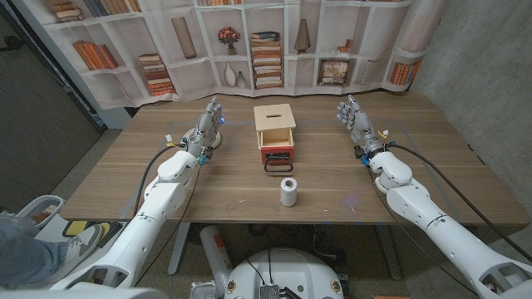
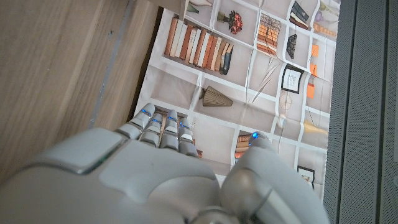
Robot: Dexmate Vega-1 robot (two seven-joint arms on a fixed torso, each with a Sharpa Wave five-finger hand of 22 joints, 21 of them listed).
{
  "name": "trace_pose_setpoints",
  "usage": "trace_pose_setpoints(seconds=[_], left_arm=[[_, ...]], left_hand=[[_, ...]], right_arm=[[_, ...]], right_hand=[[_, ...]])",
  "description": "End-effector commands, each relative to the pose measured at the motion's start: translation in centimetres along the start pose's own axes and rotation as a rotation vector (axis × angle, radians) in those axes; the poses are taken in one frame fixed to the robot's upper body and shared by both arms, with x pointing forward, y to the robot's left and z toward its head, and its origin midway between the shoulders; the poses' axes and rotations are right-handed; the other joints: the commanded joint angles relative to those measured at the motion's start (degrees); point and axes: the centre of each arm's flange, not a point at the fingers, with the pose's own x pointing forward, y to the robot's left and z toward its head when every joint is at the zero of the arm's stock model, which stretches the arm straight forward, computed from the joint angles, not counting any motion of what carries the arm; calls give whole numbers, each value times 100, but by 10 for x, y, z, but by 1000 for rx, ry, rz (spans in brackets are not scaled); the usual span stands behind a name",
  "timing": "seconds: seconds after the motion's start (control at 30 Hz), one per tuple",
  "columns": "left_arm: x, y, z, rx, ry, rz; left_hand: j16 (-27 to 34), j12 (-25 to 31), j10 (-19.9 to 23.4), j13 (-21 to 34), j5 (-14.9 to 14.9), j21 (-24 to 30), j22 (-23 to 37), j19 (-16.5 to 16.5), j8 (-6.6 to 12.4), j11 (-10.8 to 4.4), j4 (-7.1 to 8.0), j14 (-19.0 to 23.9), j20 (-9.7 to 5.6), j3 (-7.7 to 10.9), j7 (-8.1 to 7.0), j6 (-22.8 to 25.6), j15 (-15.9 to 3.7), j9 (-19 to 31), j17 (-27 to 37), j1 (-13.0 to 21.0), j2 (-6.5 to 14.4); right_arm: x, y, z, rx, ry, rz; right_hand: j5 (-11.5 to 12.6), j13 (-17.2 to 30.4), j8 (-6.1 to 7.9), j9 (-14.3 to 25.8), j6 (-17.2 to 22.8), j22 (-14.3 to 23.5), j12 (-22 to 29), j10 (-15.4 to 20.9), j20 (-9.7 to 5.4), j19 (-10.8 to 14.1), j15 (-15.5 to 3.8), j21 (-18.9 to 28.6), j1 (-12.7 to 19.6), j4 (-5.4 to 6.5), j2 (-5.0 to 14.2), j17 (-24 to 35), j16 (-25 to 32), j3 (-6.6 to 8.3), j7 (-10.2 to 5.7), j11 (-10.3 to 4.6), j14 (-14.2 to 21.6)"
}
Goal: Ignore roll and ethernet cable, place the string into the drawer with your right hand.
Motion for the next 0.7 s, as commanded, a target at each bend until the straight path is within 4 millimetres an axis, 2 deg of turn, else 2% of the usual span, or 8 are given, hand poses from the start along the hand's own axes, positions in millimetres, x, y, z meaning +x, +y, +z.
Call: trace_pose_setpoints(seconds=[0.03, 0.5, 0.7], left_arm=[[-1, 2, 0, 2, 4, -5], [4, 5, 0, 10, 9, -2], [5, 3, 2, 12, 7, -5]], left_hand=[[43, 25, -355, 12, 27, 30, 32, -750, 28, 2, -49, -628, 14, 3, 30, -363, 16, 16, 9, 79, 0], [43, 28, -344, 12, 44, 32, 32, -758, 27, 9, -62, -619, 21, -2, 35, -354, 18, 17, 9, 114, 20], [46, 27, -345, 12, 50, 33, 33, -760, 27, 8, -66, -608, 28, -4, 36, -350, 17, 17, 9, 125, 26]], right_arm=[[-12, 10, 8, -21, -32, 24], [-24, 14, 8, -27, -26, 63], [-30, 16, 10, -23, -40, 69]], right_hand=[[35, 13, 54, 35, 80, 19, 22, 51, -42, 70, 7, -16, 85, -46, 11, 19, 27, 16, -7, -15, 38], [29, 15, 49, 35, 92, 19, 27, 101, -37, 119, 9, -36, 123, -80, 12, 19, 28, 16, -10, -19, 82], [22, 20, 57, 36, 143, 20, 72, 258, -56, 203, -31, -48, 162, -118, 13, 18, 40, 15, -8, -11, 162]])
